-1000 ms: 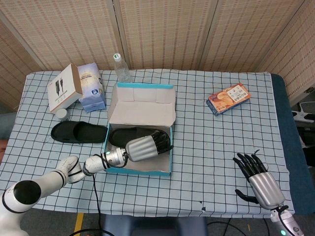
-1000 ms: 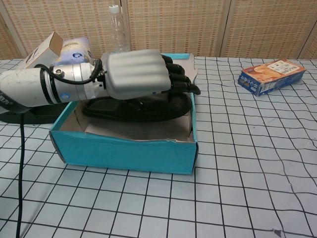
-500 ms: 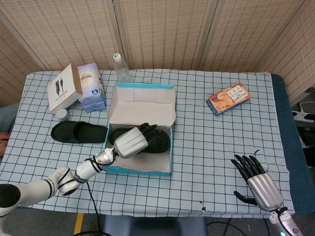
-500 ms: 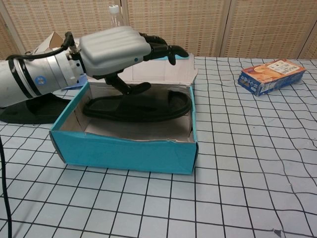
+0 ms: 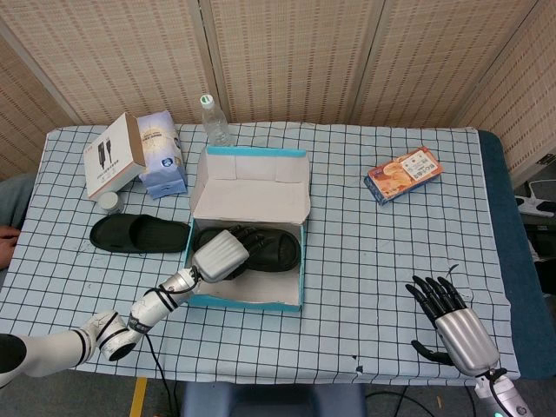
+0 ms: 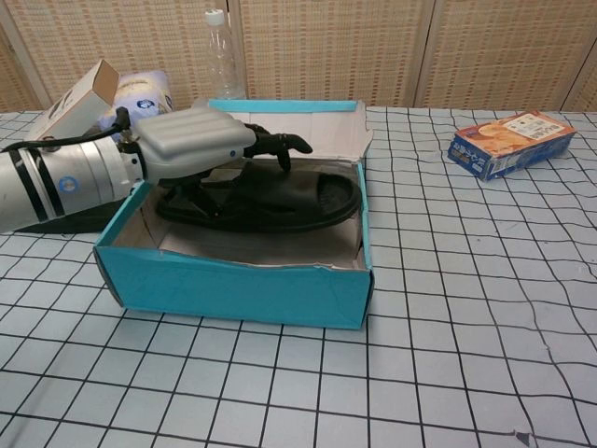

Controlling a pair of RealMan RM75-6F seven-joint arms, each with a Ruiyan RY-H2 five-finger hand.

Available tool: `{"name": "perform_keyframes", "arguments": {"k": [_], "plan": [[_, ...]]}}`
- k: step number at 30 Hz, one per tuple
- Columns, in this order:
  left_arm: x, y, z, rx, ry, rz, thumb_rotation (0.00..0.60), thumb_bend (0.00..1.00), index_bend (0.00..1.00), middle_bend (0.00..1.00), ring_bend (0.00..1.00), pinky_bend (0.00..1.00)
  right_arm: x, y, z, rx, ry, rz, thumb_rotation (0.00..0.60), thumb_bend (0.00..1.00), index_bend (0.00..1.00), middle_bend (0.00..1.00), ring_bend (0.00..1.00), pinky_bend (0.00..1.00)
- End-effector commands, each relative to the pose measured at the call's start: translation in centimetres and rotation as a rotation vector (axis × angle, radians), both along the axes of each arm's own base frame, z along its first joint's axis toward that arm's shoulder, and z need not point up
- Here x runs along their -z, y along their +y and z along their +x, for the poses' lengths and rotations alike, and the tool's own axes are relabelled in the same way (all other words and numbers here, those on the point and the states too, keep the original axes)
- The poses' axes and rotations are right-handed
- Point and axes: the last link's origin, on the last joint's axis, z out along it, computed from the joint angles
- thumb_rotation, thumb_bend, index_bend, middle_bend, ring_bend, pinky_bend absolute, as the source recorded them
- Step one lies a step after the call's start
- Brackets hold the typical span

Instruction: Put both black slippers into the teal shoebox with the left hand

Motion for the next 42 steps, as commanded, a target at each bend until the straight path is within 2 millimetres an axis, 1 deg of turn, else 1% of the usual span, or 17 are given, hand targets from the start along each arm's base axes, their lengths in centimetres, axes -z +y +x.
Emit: {"name": "perform_keyframes", "arguments": {"k": [1,5,7,17,21,23,26,29,30,32,33,35,36,38,40,41,42], "plan": [[0.1,0.1,-0.1,0.0,-0.001,-0.002,0.6,0.45,0.08,0.28,0.24,0.26,0.0,0.0,0.0,0.0,-0.001,-0.002,0.524,0.15,0.0,0.0,0.0,0.0],[0.5,0.0,-0.4,-0.012,0.005,-0.023,0.6,0.45,0.09,0.34,0.31,0.26,-0.1,0.0,0.0,-0.002,-0.003,-0.006,0.523,0.15,0.0,0.0,0.0,0.0],[1.0,-0.1,-0.8,-0.014,0.022,-0.031,0.6,0.45,0.09,0.34,0.32,0.26,-0.1,0.0,0.0,-0.002,-0.003,-0.007,0.523,0.15,0.0,0.0,0.0,0.0],[2.9,-0.1,-1.6,-0.029,0.045,-0.046,0.6,0.45,0.1,0.33,0.31,0.26,-0.4,0.1,0.0,-0.002,-0.008,-0.015,0.524,0.15,0.0,0.0,0.0,0.0],[2.6,-0.1,-1.1,-0.01,0.017,-0.034,0.6,0.45,0.09,0.33,0.29,0.27,-0.5,0.1,0.0,-0.003,-0.009,-0.017,0.524,0.15,0.0,0.0,0.0,0.0],[1.8,-0.3,-0.3,0.008,-0.023,-0.019,0.6,0.45,0.09,0.32,0.28,0.27,-0.6,0.2,0.0,-0.005,-0.011,-0.019,0.524,0.15,0.0,0.0,0.0,0.0],[-0.2,-0.6,1.5,0.033,-0.122,0.004,0.6,0.45,0.07,0.27,0.23,0.27,-0.6,0.2,0.0,-0.006,-0.011,-0.019,0.524,0.15,0.0,0.0,0.0,0.0],[-2.7,-0.8,3.2,0.025,-0.226,0.016,0.6,0.45,0.05,0.22,0.17,0.27,-0.5,0.2,0.0,-0.009,-0.01,-0.018,0.525,0.15,0.0,0.0,0.0,0.0],[-3.9,-0.8,3.7,0.014,-0.256,0.024,0.6,0.45,0.04,0.2,0.14,0.27,-0.5,0.2,0.1,-0.009,-0.011,-0.017,0.525,0.15,0.0,0.0,0.0,0.0],[-6.1,-0.6,4.2,-0.009,-0.29,0.049,0.6,0.45,0.03,0.18,0.12,0.25,-0.5,0.3,0.1,-0.01,-0.011,-0.018,0.525,0.15,0.0,0.0,0.0,0.0],[-7.2,-0.5,4.1,-0.016,-0.287,0.074,0.6,0.44,0.02,0.18,0.11,0.24,-0.5,0.3,0.1,-0.01,-0.011,-0.019,0.524,0.15,0.0,0.0,0.0,0.0],[-9.2,-0.1,3.2,-0.054,-0.27,0.127,0.6,0.44,0.02,0.16,0.1,0.24,-0.6,0.4,0.2,-0.013,-0.012,-0.023,0.524,0.15,0.0,0.0,0.0,0.0],[-10.1,0.2,2.0,-0.113,-0.246,0.144,0.6,0.44,0.01,0.15,0.09,0.23,-0.7,0.4,0.2,-0.014,-0.014,-0.028,0.524,0.15,0.0,0.0,0.0,0.0],[-11.2,0.6,-0.3,-0.221,-0.187,0.155,0.6,0.42,0.0,0.09,0.04,0.21,-0.8,0.5,0.3,-0.015,-0.019,-0.037,0.524,0.15,0.0,0.0,0.0,0.0],[-12.2,1.1,-3.1,-0.334,-0.102,0.181,0.6,0.41,0.0,0.02,0.0,0.19,-1.1,0.6,0.4,-0.013,-0.028,-0.053,0.524,0.15,0.0,0.0,0.0,0.0],[-12.6,1.4,-4.2,-0.375,-0.07,0.197,0.6,0.41,0.0,0.01,0.0,0.18,-1.2,0.6,0.4,-0.013,-0.033,-0.059,0.524,0.15,0.0,0.0,0.0,0.0],[-13.0,1.8,-5.8,-0.425,-0.025,0.22,0.6,0.41,0.0,0.0,0.0,0.18,-1.4,0.6,0.5,-0.014,-0.039,-0.069,0.523,0.15,0.0,0.0,0.0,0.0]]}}
